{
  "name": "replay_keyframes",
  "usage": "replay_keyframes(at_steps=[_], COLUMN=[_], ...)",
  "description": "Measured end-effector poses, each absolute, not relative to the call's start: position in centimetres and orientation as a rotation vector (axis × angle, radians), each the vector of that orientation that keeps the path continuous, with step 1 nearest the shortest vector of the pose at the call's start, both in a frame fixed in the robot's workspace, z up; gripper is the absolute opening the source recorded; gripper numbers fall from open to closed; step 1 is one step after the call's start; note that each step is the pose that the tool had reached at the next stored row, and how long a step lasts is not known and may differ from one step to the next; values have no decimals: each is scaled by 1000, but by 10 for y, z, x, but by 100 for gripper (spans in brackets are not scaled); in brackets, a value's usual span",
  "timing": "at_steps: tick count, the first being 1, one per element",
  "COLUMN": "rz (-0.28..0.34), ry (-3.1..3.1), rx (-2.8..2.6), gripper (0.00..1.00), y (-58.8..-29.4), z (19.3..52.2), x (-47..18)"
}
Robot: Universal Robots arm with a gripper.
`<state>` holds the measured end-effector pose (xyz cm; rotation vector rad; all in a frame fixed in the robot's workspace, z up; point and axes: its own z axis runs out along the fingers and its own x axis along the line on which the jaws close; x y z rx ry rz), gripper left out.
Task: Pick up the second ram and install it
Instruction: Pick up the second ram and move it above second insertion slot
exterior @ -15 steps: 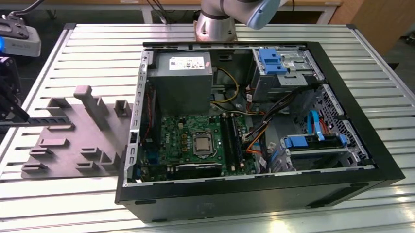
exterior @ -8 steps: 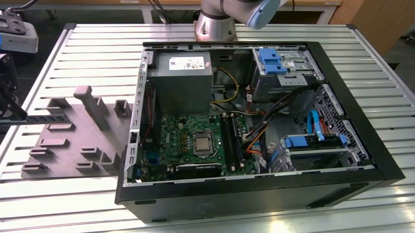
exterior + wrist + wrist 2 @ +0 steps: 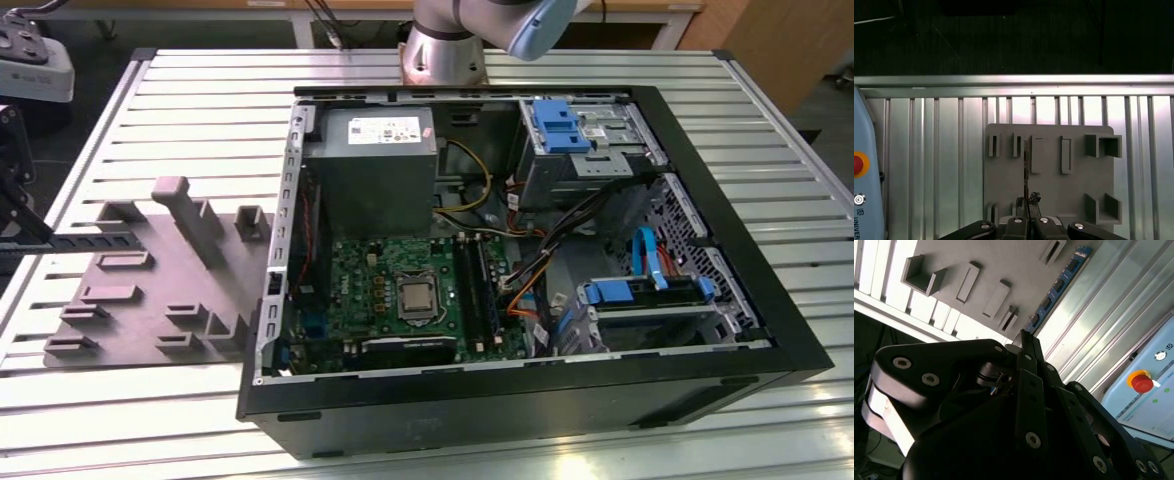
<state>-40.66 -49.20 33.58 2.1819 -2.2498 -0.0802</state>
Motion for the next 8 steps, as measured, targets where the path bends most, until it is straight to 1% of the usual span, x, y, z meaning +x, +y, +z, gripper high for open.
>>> replay_keyframes(at_steps=[8], rz=[-80], ry=[-2250], rx=[2182], gripper=[11], y=[-492], z=[341], x=[-407])
